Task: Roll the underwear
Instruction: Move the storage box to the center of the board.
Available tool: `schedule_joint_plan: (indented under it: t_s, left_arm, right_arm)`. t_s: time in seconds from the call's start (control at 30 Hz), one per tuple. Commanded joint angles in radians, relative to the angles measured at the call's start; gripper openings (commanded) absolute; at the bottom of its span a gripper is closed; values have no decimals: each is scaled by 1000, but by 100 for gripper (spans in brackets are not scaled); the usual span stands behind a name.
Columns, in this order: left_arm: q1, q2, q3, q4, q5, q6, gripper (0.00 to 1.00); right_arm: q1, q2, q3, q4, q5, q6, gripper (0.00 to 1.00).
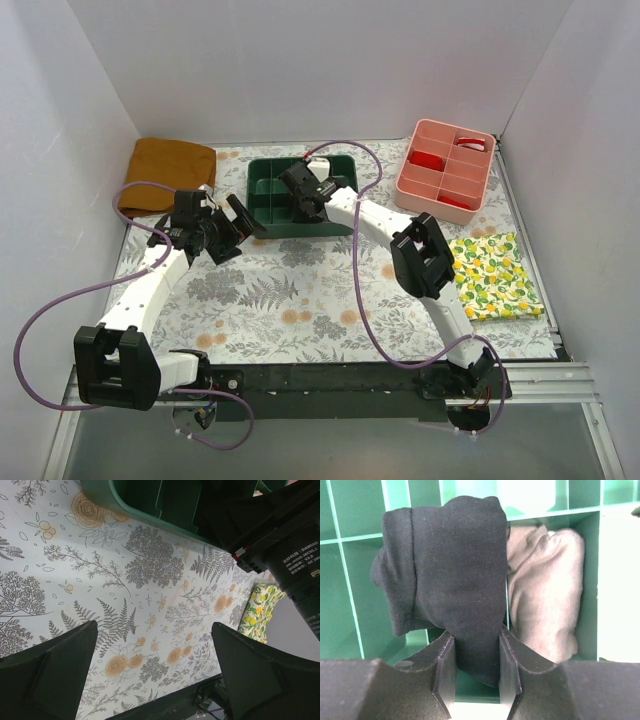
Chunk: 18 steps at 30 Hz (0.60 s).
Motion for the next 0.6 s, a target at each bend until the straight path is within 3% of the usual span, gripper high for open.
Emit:
schedule_joint_plan:
  t_s: [0.0, 0.17, 0.33, 0.57]
  left_arm:
    - [8, 5, 53, 5, 13, 33, 98]
    - [8, 100, 188, -24, 19, 63, 98]
    - [9, 116, 205, -21, 39, 71, 98]
    - [8, 177, 232, 53, 220, 79, 95]
  right_arm:
    - [-14, -87, -86, -45, 18, -46, 1]
    - [-19, -182, -233, -5, 25, -91, 1]
    - [-37, -233, -272, -9, 25, -163, 1]
    - [-69, -238, -276, 9, -78, -83, 1]
